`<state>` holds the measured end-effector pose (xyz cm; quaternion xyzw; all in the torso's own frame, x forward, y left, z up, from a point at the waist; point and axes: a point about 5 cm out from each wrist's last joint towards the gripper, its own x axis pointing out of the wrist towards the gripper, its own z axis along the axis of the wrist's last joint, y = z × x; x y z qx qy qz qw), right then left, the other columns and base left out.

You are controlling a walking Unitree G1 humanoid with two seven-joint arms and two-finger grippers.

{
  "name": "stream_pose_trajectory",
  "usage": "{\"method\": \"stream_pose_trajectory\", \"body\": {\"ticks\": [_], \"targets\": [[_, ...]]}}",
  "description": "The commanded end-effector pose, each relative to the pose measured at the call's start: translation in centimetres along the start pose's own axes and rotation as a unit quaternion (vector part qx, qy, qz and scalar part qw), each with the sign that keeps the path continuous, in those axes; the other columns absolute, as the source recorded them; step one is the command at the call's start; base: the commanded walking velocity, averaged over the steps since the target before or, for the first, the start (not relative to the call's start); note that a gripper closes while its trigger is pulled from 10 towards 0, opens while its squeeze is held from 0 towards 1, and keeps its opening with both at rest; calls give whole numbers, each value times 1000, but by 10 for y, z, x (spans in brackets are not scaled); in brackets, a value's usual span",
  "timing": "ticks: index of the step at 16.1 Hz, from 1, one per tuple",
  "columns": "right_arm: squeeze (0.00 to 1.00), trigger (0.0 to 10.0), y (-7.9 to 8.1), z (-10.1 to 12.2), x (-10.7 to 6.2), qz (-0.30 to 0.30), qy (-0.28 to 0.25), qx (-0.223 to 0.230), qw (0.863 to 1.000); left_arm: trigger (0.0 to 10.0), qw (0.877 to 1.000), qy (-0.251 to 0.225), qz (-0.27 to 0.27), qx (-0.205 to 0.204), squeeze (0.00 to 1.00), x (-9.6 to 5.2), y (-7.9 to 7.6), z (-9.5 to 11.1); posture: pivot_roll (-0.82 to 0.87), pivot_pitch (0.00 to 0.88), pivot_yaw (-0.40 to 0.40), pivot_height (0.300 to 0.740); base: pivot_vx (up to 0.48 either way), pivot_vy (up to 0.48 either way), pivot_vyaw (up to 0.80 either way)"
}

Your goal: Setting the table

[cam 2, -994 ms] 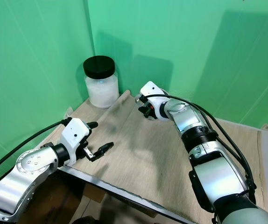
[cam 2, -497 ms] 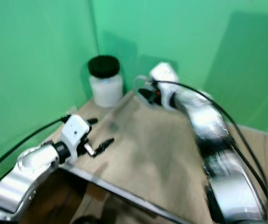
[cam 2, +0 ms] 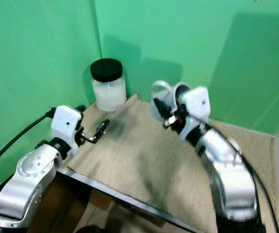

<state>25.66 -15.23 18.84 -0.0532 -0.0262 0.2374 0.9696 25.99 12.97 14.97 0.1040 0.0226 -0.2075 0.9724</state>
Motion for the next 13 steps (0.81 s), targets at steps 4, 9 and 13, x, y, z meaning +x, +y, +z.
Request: {"method": "stream_pose_trajectory", "body": {"ticks": [4,9,13], "targets": [[0,10000,1,4,-9,-87,-10,-5,996,10000,1000,4,28,3,0,-7,2,-3,32,0,15,740,0,0,-800],[0,10000,1,-2,-9,-116,19,5,993,10000,999,7,46,-8,0,-12,4,-3,46,0,-3,740,0,0,-800],[0,10000,-1,-3,-7,-130,29,7,991,10000,999,2,43,-5,0,-11,1,2,52,0,-2,740,0,0,-800]]}}
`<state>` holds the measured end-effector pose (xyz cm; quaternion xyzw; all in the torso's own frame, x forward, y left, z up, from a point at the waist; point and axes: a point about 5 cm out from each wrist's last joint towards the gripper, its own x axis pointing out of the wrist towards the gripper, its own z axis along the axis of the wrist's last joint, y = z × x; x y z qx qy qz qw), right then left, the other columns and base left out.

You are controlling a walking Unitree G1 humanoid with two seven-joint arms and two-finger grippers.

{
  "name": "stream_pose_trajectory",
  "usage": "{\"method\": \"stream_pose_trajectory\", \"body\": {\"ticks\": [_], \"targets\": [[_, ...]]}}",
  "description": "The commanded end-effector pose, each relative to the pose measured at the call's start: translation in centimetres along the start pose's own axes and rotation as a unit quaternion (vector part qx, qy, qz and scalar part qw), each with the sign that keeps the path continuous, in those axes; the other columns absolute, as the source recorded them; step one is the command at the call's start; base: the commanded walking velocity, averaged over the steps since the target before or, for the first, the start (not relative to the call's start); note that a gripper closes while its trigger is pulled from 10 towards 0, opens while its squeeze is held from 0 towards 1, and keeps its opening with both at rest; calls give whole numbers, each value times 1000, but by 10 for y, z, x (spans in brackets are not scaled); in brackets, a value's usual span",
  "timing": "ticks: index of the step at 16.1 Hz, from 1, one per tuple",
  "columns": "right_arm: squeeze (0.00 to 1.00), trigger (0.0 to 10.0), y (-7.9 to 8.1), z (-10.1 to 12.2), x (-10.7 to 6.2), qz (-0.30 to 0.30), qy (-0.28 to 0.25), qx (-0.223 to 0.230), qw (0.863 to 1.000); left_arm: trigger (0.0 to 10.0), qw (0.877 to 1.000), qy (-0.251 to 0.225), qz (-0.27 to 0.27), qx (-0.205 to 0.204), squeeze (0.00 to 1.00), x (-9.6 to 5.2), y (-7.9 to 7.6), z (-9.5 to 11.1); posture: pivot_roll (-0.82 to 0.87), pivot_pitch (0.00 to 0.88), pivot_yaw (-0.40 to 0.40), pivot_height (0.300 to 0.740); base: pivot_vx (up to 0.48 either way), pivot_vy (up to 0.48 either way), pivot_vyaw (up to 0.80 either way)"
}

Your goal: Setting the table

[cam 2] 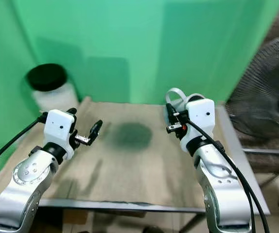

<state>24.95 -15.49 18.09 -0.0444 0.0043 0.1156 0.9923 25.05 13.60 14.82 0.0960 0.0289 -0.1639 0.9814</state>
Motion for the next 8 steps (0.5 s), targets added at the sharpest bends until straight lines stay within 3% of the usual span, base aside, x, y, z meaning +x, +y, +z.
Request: {"method": "stream_pose_trajectory", "body": {"ticks": [1,8], "targets": [[0,10000,-1,5,3,-8,-7,6,1000,10000,1000,-11,5,-6,0,1,0,7,48,0,11,740,0,0,-800],[0,10000,1,2,-1,-9,12,-10,1000,10000,1000,-4,2,1,0,8,4,5,5,0,48,740,0,0,-800]]}}
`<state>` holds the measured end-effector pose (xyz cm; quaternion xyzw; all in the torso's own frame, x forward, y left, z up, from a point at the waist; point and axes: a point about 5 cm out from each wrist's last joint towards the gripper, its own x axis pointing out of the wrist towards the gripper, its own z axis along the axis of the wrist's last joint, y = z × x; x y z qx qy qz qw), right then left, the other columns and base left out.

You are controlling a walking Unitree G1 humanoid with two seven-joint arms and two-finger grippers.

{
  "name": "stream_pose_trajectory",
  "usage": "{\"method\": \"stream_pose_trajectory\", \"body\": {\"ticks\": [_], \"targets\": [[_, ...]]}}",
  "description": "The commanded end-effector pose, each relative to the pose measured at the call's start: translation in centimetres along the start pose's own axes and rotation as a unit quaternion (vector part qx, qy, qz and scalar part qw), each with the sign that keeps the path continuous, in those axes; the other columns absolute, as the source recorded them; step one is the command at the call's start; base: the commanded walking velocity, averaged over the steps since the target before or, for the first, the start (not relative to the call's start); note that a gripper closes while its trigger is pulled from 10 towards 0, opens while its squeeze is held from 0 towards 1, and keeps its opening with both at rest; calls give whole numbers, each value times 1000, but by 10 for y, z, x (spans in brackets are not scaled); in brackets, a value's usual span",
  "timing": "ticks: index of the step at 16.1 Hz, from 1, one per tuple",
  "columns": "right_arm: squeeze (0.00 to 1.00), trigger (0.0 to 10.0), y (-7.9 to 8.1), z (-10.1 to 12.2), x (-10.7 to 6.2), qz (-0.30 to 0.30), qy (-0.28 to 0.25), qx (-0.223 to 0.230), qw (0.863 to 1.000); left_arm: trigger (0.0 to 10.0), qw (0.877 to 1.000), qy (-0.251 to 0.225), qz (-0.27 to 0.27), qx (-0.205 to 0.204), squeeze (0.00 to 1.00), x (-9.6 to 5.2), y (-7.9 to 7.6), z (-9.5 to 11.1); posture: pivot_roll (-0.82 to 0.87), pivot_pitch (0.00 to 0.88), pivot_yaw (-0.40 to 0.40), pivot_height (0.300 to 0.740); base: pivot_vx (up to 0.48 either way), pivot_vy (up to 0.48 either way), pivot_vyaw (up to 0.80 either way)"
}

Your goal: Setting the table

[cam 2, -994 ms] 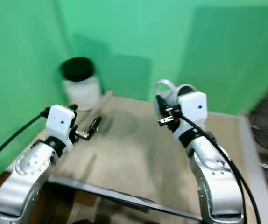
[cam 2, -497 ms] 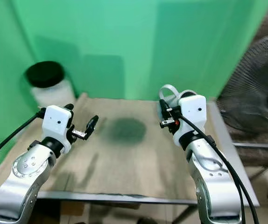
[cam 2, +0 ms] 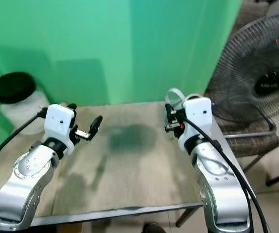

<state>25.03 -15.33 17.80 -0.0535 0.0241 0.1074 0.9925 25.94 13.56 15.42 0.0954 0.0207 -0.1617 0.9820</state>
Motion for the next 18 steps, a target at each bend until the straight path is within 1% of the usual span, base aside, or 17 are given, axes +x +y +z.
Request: {"method": "stream_pose_trajectory", "body": {"ticks": [1,3,6,8,9,12,13,15,16,18], "targets": [[0,10000,-1,7,-2,0,-9,3,1000,10000,1000,-3,-5,-4,0,2,0,2,10,0,47,740,0,0,-800],[0,10000,3,6,-1,16,-6,-7,1000,10000,1000,1,-4,2,0,2,0,0,11,0,42,740,0,0,-800],[0,10000,4,6,-1,21,-5,-7,1000,10000,1000,-1,-5,0,0,1,-1,0,14,0,29,740,0,0,-800],[0,10000,5,6,-1,24,-3,-5,1000,10000,1000,-5,5,-12,0,1,0,1,17,0,30,740,0,0,-800],[0,10000,4,4,-2,24,0,-6,1000,10000,1000,-6,-2,-21,0,1,-2,0,16,0,27,740,0,0,-800],[0,10000,6,4,-2,28,1,-6,1000,10000,1000,-10,5,-25,0,4,2,3,8,0,38,740,0,0,-800],[0,10000,6,2,-4,26,5,-11,1000,10000,1000,-8,3,-21,0,4,2,2,2,0,37,740,0,0,-800],[0,10000,5,4,-4,18,2,0,1000,10000,1000,-5,13,-24,0,4,3,1,-1,0,46,740,0,0,-800],[0,10000,5,3,-5,21,4,-7,1000,10000,1000,-2,11,-24,0,5,2,0,-5,0,49,740,0,0,-800],[0,10000,3,3,-6,12,6,-5,1000,10000,1000,-12,5,-23,0,7,1,4,-9,0,51,740,0,0,-800]]}}
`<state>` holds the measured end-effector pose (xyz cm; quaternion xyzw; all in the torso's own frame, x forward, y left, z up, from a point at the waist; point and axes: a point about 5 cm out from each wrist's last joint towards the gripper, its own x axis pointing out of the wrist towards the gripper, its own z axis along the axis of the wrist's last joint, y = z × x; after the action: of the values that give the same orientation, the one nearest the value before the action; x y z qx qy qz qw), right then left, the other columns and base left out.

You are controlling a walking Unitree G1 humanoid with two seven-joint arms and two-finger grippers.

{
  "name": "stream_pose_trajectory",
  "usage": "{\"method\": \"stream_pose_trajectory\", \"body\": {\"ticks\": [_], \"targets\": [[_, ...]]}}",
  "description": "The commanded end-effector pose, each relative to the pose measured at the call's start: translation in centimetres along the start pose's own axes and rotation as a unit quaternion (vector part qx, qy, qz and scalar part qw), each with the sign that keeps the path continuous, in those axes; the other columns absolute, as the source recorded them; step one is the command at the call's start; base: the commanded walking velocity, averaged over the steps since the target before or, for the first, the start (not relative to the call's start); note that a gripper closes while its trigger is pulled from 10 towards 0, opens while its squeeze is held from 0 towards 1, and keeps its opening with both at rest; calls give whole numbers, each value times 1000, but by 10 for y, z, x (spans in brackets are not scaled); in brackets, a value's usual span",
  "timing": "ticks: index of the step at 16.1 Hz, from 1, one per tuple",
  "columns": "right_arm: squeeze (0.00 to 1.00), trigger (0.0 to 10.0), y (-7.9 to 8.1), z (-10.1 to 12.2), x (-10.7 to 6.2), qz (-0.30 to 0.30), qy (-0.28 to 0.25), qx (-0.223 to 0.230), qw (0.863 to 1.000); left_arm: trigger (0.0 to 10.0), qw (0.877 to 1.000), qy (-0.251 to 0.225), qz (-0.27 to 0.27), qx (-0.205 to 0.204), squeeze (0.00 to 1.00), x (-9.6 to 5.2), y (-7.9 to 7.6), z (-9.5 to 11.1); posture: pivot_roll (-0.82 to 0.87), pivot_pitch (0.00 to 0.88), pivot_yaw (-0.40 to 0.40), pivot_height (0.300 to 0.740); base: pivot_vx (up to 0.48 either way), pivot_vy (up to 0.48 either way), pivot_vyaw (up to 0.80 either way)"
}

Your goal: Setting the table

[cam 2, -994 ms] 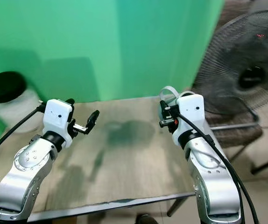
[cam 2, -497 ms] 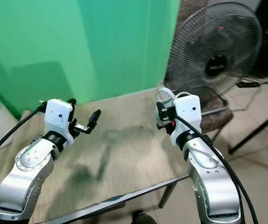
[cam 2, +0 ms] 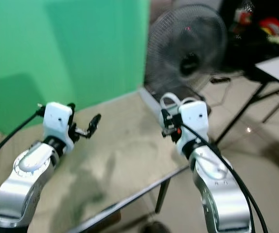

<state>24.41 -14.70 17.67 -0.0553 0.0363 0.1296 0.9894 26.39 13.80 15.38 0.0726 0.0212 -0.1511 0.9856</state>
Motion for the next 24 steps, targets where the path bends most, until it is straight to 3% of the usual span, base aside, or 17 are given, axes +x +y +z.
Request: {"method": "stream_pose_trajectory", "body": {"ticks": [1,12,15,24], "targets": [[0,10000,-4,4,-2,-10,-5,-4,1000,10000,1000,-10,-5,-1,0,3,-3,4,-12,0,57,740,0,0,-800],[0,10000,-13,4,-7,-49,0,-5,999,10000,998,-35,-47,-2,0,12,-10,11,-50,0,86,740,0,0,-727],[0,10000,-13,4,-7,-44,2,-17,999,10000,998,-33,-53,0,0,14,-13,9,-64,0,88,740,274,0,0],[0,10000,-15,5,-8,-56,2,-13,998,10000,997,-38,-62,-4,0,16,-11,10,-64,0,93,740,299,0,-800]]}}
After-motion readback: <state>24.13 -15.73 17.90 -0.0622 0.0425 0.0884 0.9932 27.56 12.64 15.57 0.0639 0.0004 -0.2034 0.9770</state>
